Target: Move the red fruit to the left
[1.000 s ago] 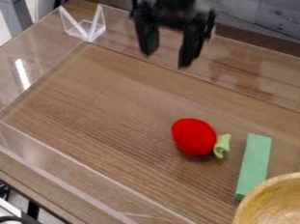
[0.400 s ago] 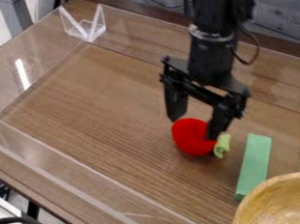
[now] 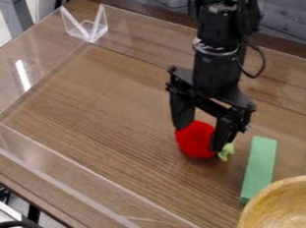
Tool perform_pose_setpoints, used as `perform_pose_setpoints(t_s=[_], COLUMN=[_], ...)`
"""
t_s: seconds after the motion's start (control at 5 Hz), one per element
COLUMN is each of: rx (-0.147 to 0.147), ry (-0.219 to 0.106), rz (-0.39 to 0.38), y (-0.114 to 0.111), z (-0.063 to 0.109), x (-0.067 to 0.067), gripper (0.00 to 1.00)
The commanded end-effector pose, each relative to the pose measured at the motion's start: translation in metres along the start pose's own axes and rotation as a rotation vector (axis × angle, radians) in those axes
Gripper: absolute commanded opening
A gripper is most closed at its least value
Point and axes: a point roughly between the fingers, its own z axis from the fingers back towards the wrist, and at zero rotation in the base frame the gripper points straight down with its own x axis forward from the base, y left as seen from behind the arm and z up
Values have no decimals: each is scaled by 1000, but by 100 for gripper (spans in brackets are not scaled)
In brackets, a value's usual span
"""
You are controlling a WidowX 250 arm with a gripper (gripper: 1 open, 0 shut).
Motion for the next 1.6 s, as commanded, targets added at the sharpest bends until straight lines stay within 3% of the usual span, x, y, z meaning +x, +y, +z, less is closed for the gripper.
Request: perform_pose_setpoints(t_s=[0.0,0.2,0.4,0.6,0.8,1.0,1.4], rx=[8,5,9,11,10,10,14], ry=[-69,-71,-79,-82,-84,-93,-87], rz=[-43,-28,-50,-64,-41,-28,-138], y=[-2,-1,2,5,9,11,13], z=[20,24,21,18,16,15,-6], x=[13,17,17,17,7,-1,14], gripper=[100,0,100,0,100,100,100])
